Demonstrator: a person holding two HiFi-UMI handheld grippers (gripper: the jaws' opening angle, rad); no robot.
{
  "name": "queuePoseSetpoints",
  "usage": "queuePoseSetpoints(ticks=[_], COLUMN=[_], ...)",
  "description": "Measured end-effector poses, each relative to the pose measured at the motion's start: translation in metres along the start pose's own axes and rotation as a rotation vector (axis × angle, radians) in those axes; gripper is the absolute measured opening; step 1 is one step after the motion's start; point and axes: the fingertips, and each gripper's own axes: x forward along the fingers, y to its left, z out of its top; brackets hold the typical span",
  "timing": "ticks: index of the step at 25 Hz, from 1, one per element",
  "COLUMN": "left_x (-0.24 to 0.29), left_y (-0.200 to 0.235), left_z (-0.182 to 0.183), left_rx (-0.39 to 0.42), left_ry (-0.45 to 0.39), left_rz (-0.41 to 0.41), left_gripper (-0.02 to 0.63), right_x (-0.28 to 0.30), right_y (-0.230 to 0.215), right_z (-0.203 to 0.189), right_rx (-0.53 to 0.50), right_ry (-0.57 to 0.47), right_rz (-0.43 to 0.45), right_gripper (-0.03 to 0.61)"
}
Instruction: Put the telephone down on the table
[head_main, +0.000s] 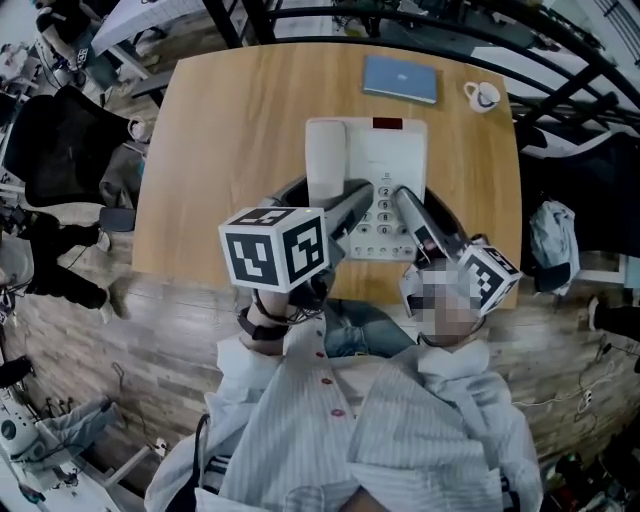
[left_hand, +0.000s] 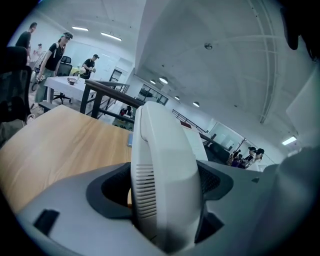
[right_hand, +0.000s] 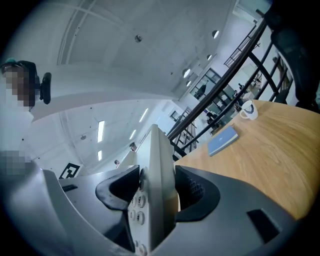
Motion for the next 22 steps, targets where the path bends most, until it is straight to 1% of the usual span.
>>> queuePoseSetpoints(ticks=[7, 10, 22], left_x=[0.007, 0.011, 0.048], left_y=[0.015, 0.022, 0.051], left_z=[-0.013, -0.024, -0.073], left_rx=[-0.019, -0.035, -0.057], left_ry=[0.046, 0.075, 0.18], left_rz=[0.011, 0.022, 0.045], left_gripper=[0.391, 0.391, 0.391], right_x=[0.007, 0.008, 0.011], right_y=[-0.011, -0.019, -0.074], right_z=[-0.016, -0.027, -0.073], right_rx=[0.027, 0.051, 0.147], right_ry=[0.021, 0.038, 0.082], right_rz=[-0.023, -0.039, -0.105], right_gripper=[0.242, 0.242, 0.242])
